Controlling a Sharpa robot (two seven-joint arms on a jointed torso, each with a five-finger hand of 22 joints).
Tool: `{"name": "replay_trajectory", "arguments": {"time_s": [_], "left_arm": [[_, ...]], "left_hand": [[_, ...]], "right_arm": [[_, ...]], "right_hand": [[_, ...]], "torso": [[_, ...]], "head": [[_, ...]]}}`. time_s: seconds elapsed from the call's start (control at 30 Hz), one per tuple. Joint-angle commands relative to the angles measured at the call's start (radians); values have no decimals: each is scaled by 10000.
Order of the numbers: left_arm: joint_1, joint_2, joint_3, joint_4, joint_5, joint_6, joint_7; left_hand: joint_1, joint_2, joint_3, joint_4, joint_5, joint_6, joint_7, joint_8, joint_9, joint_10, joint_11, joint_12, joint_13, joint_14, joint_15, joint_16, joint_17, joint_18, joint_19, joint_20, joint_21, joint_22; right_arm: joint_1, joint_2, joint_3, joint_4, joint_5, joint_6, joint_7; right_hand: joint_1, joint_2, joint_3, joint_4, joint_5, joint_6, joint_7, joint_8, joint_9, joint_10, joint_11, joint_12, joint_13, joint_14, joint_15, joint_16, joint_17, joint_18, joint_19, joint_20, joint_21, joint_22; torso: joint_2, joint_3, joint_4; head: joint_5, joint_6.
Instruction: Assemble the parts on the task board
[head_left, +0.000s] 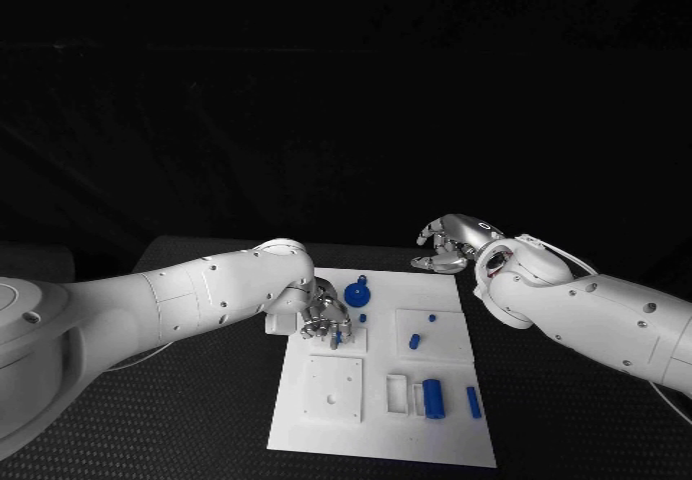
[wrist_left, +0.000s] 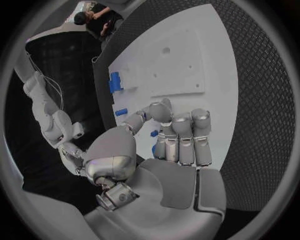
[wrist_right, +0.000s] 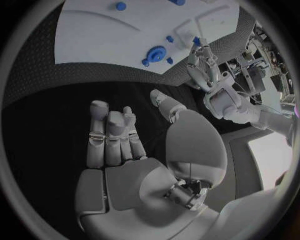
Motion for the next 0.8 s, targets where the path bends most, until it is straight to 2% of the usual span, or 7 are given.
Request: {"name": "replay_trajectory", "arguments": {"time_s": [0.03, 0.27, 0.33, 0.43, 0.53, 0.63, 0.8], "left_arm": [[47, 127, 6, -133, 216, 1055, -29], [77, -93, 24, -105, 339, 541, 252], [71, -236, 266, -24, 733, 474, 795], [74, -550, 340, 182, 1444, 242, 1809], [75, -926, 607, 446, 2188, -70, 2885], [76, -1257, 716, 724, 2594, -246, 3652], [74, -1793, 724, 1208, 2990, -96, 4995]], "left_hand": [[647, 627, 498, -423, 71, 190, -138, 41, 16, -96, -144, 34, 15, 105, -173, 63, 14, 16, -50, -1244, 34, 132], [655, 641, 507, -420, 71, 182, -135, 38, 17, -112, -141, 33, 14, 90, -170, 58, 13, 13, -68, -1240, 33, 135], [655, 641, 507, -420, 69, 181, -134, 38, 17, -114, -140, 33, 14, 88, -170, 58, 13, 12, -70, -1240, 34, 136], [626, 669, 471, -399, -184, 110, -104, 0, 8, -138, -111, 33, 13, 63, -155, 38, 2, 2, -87, -1228, 26, 129], [614, 668, 465, -389, -271, 71, -84, -24, 0, -171, -91, 17, 2, 35, -138, 9, -14, -5, -113, -1220, 1, 115], [595, 657, 458, -383, -303, 61, -72, -33, -2, -204, -78, -4, -14, 10, -126, -27, -34, -12, -140, -1210, -40, 92], [581, 642, 450, -362, -546, 12, -41, -74, -21, -288, -45, -55, -52, -54, -96, -98, -70, -33, -204, -1186, -137, 42]], "right_arm": [[-5, 11, 3, -1, -7, 115, 75], [-17, 18, 1, 42, 293, 219, 502], [-46, -35, -2, 145, 370, 207, 662], [-91, -119, -4, 335, 511, 151, 895], [-113, -253, -7, 620, 717, 40, 1350], [-154, -380, -18, 854, 1012, -68, 1848], [-216, -628, -104, 1276, 1685, -191, 2818]], "right_hand": [[121, 5, -21, 56, -60, -60, 109, 37, -12, -50, 2, 66, -9, 39, -3, -66, -12, 388, 3, -93, -31, 183], [122, 6, -21, 56, -60, -60, 109, 36, -12, -50, 2, 67, -9, 39, -3, -66, -12, 388, 3, -93, -31, 183], [123, 6, -20, 55, -60, -60, 109, 36, -12, -50, 2, 67, -10, 39, -3, -66, -12, 388, 3, -93, -31, 183], [342, 97, 48, -83, -9, -56, 102, 43, -10, -60, -3, 76, -18, 30, -9, -69, -10, 388, -6, -112, -33, 187], [438, 147, 48, -178, 33, -41, 103, 54, -5, -68, -3, 87, -28, 22, -8, -72, -7, 388, -17, -105, -33, 192], [494, 186, 41, -251, 62, -28, 102, 64, -2, -73, -3, 96, -37, 16, -9, -75, -6, 388, -28, -97, -34, 195], [678, 331, 41, -497, 177, 42, 84, 110, 16, -83, -19, 115, -60, -3, -23, -90, -9, 388, -64, -78, -36, 201]], "torso": [[4, -2, 1], [11, -5, -29], [10, -16, -18], [7, -24, 10], [-13, -23, 28], [-17, -29, 23], [-5, -37, 17]], "head": [[1, 9], [1, 45], [-21, 58], [-84, 108], [-140, 163], [-152, 267], [-206, 457]]}}
